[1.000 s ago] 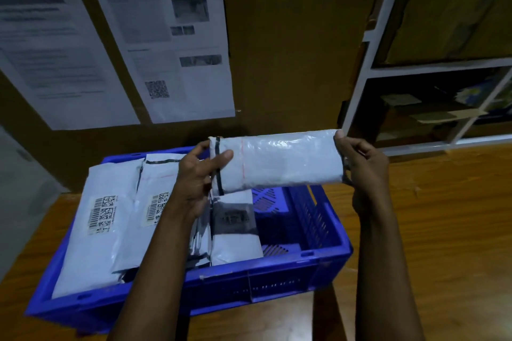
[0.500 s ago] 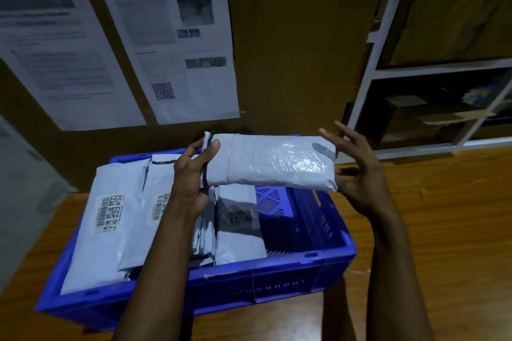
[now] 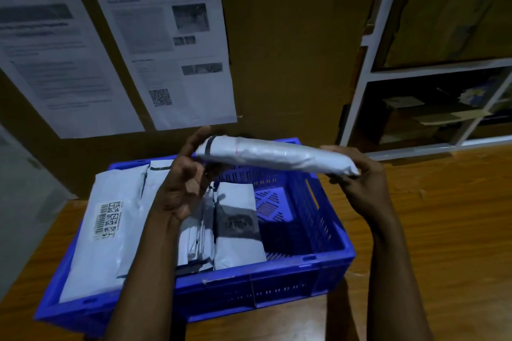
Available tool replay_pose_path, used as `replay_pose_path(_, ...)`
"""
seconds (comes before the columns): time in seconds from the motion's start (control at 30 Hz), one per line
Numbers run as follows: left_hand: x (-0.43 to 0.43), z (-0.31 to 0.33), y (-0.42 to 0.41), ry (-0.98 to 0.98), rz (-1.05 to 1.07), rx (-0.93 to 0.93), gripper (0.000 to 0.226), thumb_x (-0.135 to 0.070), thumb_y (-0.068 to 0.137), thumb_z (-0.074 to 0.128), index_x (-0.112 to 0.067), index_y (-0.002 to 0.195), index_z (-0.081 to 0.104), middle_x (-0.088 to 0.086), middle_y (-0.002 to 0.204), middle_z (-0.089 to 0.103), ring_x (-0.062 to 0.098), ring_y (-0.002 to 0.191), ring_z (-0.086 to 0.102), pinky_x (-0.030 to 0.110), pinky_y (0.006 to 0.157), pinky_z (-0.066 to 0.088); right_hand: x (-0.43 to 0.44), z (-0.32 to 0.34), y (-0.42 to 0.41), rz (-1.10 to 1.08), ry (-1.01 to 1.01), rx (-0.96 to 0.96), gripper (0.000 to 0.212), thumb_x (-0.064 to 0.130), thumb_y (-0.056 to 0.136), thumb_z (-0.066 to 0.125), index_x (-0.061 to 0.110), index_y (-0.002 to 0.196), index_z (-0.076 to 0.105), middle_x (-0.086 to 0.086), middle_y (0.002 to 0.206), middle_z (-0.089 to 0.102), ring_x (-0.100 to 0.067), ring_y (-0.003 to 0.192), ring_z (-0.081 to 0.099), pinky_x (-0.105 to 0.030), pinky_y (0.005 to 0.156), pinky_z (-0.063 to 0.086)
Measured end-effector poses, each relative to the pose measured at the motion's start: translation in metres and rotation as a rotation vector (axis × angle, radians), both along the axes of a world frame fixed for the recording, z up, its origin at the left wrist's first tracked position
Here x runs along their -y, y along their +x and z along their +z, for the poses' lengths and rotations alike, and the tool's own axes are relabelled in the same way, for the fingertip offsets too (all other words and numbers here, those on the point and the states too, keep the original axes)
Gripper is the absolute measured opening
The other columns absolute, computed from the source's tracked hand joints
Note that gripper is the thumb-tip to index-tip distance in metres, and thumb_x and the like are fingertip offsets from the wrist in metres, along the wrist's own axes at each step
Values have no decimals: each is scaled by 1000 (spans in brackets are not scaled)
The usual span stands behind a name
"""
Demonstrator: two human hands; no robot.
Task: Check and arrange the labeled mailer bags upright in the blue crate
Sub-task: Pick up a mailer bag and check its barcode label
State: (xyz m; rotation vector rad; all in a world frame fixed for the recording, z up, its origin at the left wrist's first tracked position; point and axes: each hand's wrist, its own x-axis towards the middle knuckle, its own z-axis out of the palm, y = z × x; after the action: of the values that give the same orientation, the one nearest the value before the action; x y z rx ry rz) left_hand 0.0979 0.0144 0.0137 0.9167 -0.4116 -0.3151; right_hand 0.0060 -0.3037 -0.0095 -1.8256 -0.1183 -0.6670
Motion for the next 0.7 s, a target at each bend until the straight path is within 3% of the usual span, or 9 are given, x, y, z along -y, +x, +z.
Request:
replay_pose_path(0.07, 1, -4, -1, 42, 38, 67, 82, -18, 51, 96, -28, 127, 68, 11, 132, 66, 31, 108, 70, 40, 89, 60, -1, 2, 1, -34, 68, -88, 25, 21, 89, 78, 33, 110, 71, 5, 105, 74, -15, 89, 70, -40, 61, 60)
replay_pose_path(0.13, 5, -5, -1, 108, 163, 87, 70, -23, 55, 97, -32, 120, 73, 5, 111, 74, 28, 79, 74, 38, 68, 63, -5, 2, 1, -39, 88, -127, 21, 36, 87, 76, 32, 107, 71, 3, 98, 74, -17, 85, 68, -32, 58, 53)
replay_pose_path(0.2, 8, -6, 0, 198, 305, 112, 63, -41, 62, 95, -27, 119, 72, 6, 101, 74, 23, 52, 63, 31, 47, 54, -9, 4, 0, -2, 104, -135, 23, 32, 90, 75, 38, 111, 69, 8, 97, 75, -11, 81, 67, -19, 59, 48)
replay_pose_path(0.27, 9, -9, 1, 252, 407, 146, 60, -44, 71, 89, -16, 121, 69, 11, 101, 73, 19, 40, 52, 26, 40, 47, -13, 6, 0, 27, 99, -141, 25, 28, 92, 74, 40, 114, 68, 10, 95, 75, -10, 79, 67, -16, 58, 47)
replay_pose_path(0.4, 7, -11, 0, 348, 472, 156, 29, -22, 89, 72, -12, 116, 69, 8, 84, 72, 16, 30, 43, 23, 32, 41, -15, 7, 0, 22, 83, -170, 15, 33, 94, 70, 34, 109, 70, 2, 95, 76, -23, 79, 65, -22, 60, 49)
replay_pose_path(0.53, 7, -10, -2, 433, 443, 75, 32, -25, 92, 71, -8, 118, 66, 15, 86, 74, 16, 26, 40, 21, 29, 35, -18, 9, 1, 17, 233, -191, 16, 36, 95, 69, 26, 105, 73, -5, 89, 74, -16, 66, 54, -21, 52, 43)
replay_pose_path(0.7, 8, -11, -1, 512, 388, -2, 40, -34, 86, 77, -8, 115, 67, 14, 60, 66, 18, 23, 34, 19, 31, 30, -19, 7, 3, -52, 332, -211, 22, 37, 99, 66, 18, 106, 74, 0, 68, 60, -16, 56, 45, -24, 45, 36)
